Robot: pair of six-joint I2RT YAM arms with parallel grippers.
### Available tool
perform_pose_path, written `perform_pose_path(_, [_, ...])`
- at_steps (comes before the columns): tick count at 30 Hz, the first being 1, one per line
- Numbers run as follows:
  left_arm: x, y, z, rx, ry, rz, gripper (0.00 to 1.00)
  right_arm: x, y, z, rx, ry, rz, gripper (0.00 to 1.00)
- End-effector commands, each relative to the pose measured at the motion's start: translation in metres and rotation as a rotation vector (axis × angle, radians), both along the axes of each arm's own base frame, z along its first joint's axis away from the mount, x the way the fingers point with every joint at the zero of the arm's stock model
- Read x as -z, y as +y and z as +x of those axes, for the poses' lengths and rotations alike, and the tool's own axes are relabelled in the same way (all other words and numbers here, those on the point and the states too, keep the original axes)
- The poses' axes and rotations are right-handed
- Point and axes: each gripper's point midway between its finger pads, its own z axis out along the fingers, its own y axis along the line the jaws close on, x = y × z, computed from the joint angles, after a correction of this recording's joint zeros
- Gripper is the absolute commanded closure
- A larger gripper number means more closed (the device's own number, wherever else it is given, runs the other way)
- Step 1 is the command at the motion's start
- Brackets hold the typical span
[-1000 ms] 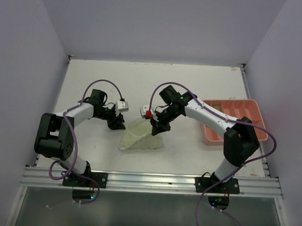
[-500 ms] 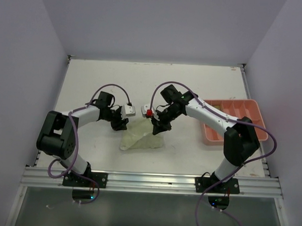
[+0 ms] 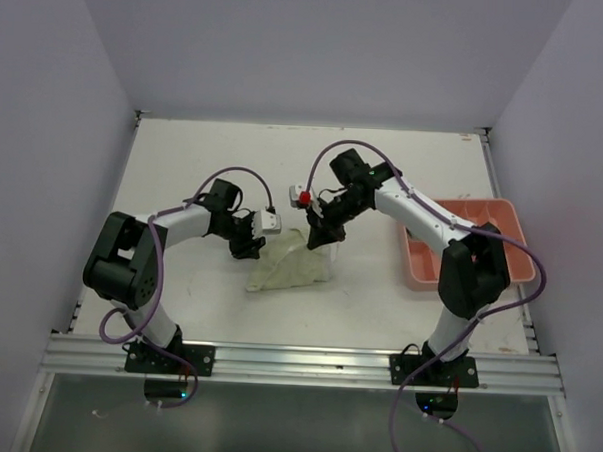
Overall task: Roll the underwear
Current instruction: Fold the underwear
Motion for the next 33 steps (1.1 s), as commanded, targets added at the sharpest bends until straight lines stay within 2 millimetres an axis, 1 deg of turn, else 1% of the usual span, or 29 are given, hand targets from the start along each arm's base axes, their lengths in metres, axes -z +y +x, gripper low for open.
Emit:
perform_pose_path(1, [0.032, 0.027, -0.019, -0.001, 0.079, 0.15, 0.51, -0.009, -0.002, 0.012, 0.032, 0.059, 0.03, 1.0])
perform_pose_path(2, [0.032, 0.027, -0.019, -0.002, 0.08, 0.148, 0.51, -0.009, -0.006, 0.02, 0.054, 0.063, 0.033, 1.0])
perform_pose_path(4, [0.032, 0.029, -0.019, -0.005, 0.088, 0.145, 0.51, -0.003, -0.01, 0.026, 0.073, 0.09, 0.018, 1.0])
perform_pose_path(5, [0.031, 0.029, -0.018, -0.007, 0.088, 0.143, 0.51, -0.003, -0.013, 0.032, 0.087, 0.086, 0.019, 1.0])
perform_pose_path(6, [0.032, 0.029, -0.02, -0.004, 0.096, 0.142, 0.51, 0.004, -0.014, 0.035, 0.094, 0.102, 0.01, 1.0])
perform_pose_path(8, [0.032, 0.029, -0.019, -0.004, 0.101, 0.143, 0.51, 0.006, -0.017, 0.042, 0.106, 0.11, 0.007, 1.0])
perform_pose_path(9, [0.032, 0.029, -0.019, -0.01, 0.104, 0.141, 0.51, 0.014, -0.017, 0.043, 0.108, 0.131, -0.002, 1.0])
perform_pose_path(12, [0.032, 0.029, -0.02, -0.008, 0.112, 0.137, 0.51, 0.021, -0.021, 0.05, 0.127, 0.146, -0.014, 1.0])
perform_pose_path(13, [0.032, 0.03, -0.02, -0.011, 0.113, 0.137, 0.51, 0.029, -0.021, 0.054, 0.135, 0.164, -0.024, 1.0])
perform_pose_path(15, [0.032, 0.029, -0.022, -0.003, 0.114, 0.138, 0.51, 0.032, -0.024, 0.063, 0.163, 0.184, -0.027, 1.0])
perform_pose_path(16, [0.033, 0.03, -0.021, -0.006, 0.115, 0.139, 0.51, 0.04, -0.025, 0.067, 0.173, 0.204, -0.035, 1.0])
perform_pose_path(17, [0.033, 0.03, -0.022, -0.004, 0.116, 0.138, 0.51, 0.037, -0.026, 0.075, 0.188, 0.201, -0.02, 1.0])
perform_pose_path(19, [0.033, 0.03, -0.022, -0.004, 0.116, 0.138, 0.51, 0.04, -0.027, 0.085, 0.217, 0.221, -0.02, 1.0])
perform_pose_path(22, [0.034, 0.03, -0.022, -0.004, 0.123, 0.142, 0.51, 0.043, -0.029, 0.094, 0.237, 0.22, -0.019, 1.0])
perform_pose_path(28, [0.035, 0.03, -0.022, -0.009, 0.131, 0.141, 0.5, 0.068, -0.028, 0.099, 0.238, 0.247, -0.047, 1.0])
perform_pose_path(29, [0.034, 0.03, -0.021, -0.012, 0.132, 0.139, 0.5, 0.077, -0.029, 0.1, 0.241, 0.26, -0.059, 1.0])
perform_pose_path(32, [0.033, 0.03, -0.019, -0.028, 0.136, 0.129, 0.5, 0.087, -0.028, 0.108, 0.256, 0.249, -0.075, 1.0])
perform_pose_path(33, [0.032, 0.029, -0.017, -0.032, 0.136, 0.123, 0.49, 0.09, -0.028, 0.107, 0.259, 0.272, -0.082, 1.0])
